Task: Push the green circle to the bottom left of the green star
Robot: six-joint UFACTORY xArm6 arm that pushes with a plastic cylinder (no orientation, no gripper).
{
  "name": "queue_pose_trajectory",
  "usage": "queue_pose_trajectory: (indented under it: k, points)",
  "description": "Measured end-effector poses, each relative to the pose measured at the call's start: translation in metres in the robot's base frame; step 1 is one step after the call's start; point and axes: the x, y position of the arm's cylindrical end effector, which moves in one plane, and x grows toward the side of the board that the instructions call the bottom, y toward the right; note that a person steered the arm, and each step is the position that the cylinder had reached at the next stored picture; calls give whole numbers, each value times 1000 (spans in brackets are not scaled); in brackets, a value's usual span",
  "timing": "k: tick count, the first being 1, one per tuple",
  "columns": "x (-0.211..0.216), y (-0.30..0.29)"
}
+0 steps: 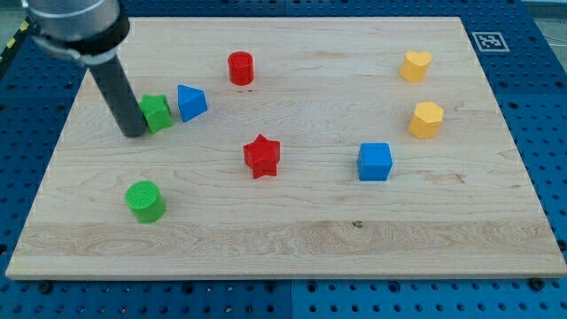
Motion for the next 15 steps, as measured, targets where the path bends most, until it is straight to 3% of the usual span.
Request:
queue_pose_trajectory:
  k: [1,3,4,5,6,7,8,9,10,12,15]
  points:
    - [9,-17]
    - [104,-49]
    - [150,-40]
    - [165,9]
    - [150,56]
    - [116,43]
    - [110,24]
    - [131,37]
    - [119,51]
    - [44,39]
    - [42,44]
